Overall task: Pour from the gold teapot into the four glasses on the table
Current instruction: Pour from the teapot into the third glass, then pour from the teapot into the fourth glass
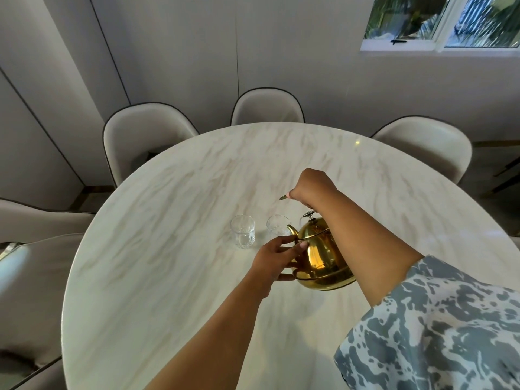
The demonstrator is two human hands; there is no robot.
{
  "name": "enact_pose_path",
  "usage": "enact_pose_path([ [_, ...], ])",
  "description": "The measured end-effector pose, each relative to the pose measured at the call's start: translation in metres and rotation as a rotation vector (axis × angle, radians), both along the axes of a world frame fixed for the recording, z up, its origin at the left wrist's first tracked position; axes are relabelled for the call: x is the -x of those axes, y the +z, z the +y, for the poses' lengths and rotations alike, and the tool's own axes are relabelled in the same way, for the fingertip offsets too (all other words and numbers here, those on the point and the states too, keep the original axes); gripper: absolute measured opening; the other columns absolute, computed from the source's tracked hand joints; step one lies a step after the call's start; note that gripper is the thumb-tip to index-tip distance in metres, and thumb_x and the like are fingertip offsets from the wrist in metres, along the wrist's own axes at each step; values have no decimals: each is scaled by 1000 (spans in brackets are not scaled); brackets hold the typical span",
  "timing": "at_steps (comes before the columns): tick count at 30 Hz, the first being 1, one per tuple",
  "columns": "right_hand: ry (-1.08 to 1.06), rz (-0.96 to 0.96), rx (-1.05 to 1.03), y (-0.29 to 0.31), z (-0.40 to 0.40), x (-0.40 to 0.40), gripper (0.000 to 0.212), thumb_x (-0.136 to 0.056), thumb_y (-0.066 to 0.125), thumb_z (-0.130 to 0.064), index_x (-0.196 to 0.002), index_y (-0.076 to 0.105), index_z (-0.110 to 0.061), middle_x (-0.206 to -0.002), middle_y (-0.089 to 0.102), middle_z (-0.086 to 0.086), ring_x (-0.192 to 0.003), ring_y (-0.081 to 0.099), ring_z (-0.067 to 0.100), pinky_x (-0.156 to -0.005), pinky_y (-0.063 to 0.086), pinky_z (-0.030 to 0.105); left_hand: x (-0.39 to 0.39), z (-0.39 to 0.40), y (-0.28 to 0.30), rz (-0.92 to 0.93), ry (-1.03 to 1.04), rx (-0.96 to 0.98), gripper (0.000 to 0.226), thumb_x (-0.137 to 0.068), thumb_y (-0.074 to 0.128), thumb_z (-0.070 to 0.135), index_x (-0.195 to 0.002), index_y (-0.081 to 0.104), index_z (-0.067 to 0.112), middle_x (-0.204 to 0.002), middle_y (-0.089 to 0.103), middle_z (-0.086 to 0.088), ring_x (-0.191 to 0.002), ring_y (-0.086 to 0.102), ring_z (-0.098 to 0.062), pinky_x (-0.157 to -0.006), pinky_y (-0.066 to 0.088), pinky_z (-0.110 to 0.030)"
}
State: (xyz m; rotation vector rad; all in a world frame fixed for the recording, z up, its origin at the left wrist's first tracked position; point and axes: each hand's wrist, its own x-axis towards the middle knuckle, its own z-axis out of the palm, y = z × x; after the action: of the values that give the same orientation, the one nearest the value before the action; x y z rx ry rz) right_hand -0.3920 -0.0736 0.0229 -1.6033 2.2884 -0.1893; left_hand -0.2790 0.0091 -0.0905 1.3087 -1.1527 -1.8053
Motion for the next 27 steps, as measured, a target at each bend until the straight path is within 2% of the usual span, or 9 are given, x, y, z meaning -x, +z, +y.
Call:
enact_pose_path([
  [10, 8, -61, 22, -5, 7, 6, 37, -86, 69, -29, -63, 48, -8, -61, 49, 3, -53, 47, 18, -46, 34, 24, 0, -1, -8, -11, -21, 7, 58, -77, 79, 42, -129, 61, 23, -112, 73, -5, -96, 73, -20, -75, 61, -35],
  [12, 4, -110, 67, -8, 13, 9, 32, -87, 68, -32, -73, 57, -5, -61, 50, 2, -57, 52, 20, -45, 33, 22, -1, -3, -12, -22, -26, 20, 58, -76, 81, 40, -128, 62, 23, -111, 74, -5, -96, 73, -20, -80, 61, -38],
  [14, -19, -160, 115, -13, 22, 13, 30, -88, 66, -35, -84, 64, -5, -60, 52, 1, -53, 52, 17, -44, 32, 21, -2, -5, -16, -28, -28, 27, 60, -73, 83, 38, -127, 63, 23, -114, 73, -6, -96, 73, -20, -85, 61, -41],
  [16, -30, -212, 167, -20, 33, 17, 31, -91, 63, -34, -86, 68, -4, -58, 54, 0, -49, 51, 13, -45, 32, 20, -4, -6, -19, -33, -24, 35, 60, -70, 86, 36, -125, 65, 24, -120, 69, -8, -100, 71, -21, -86, 60, -41],
  [19, -50, -279, 266, -32, 51, 21, 33, -92, 61, -33, -97, 73, -2, -73, 68, 5, -69, 65, 22, -57, 44, 22, -5, -4, -25, -41, -10, 69, 60, -65, 89, 35, -121, 68, 28, -124, 63, -5, -109, 67, -24, -91, 59, -43],
  [20, -62, -280, 291, -37, 56, 22, 35, -93, 60, -34, -100, 73, -2, -74, 67, 5, -74, 65, 24, -59, 43, 22, -5, -3, -26, -44, -9, 78, 62, -61, 90, 37, -119, 69, 30, -125, 62, -4, -111, 66, -24, -93, 57, -44],
  [22, -90, -281, 331, -46, 64, 21, 37, -93, 59, -36, -103, 74, -3, -70, 61, 3, -72, 58, 21, -53, 36, 20, -6, -1, -29, -46, -6, 87, 65, -51, 91, 43, -112, 71, 36, -128, 62, -2, -113, 65, -24, -95, 56, -45],
  [24, -111, -297, 368, -51, 70, 20, 39, -93, 58, -38, -107, 73, -5, -78, 66, 7, -72, 56, 20, -51, 34, 18, -8, 0, -31, -55, -1, 92, 63, -45, 92, 45, -104, 71, 42, -129, 62, -1, -114, 65, -25, -96, 56, -45],
  [27, -99, -337, 442, -52, 77, 14, 40, -94, 58, -39, -115, 71, -8, -108, 74, 10, -95, 69, 24, -71, 51, 26, -14, 2, -32, -63, 20, 106, 58, -49, 92, 40, -103, 70, 43, -128, 62, 0, -110, 67, -23, -95, 56, -44],
])
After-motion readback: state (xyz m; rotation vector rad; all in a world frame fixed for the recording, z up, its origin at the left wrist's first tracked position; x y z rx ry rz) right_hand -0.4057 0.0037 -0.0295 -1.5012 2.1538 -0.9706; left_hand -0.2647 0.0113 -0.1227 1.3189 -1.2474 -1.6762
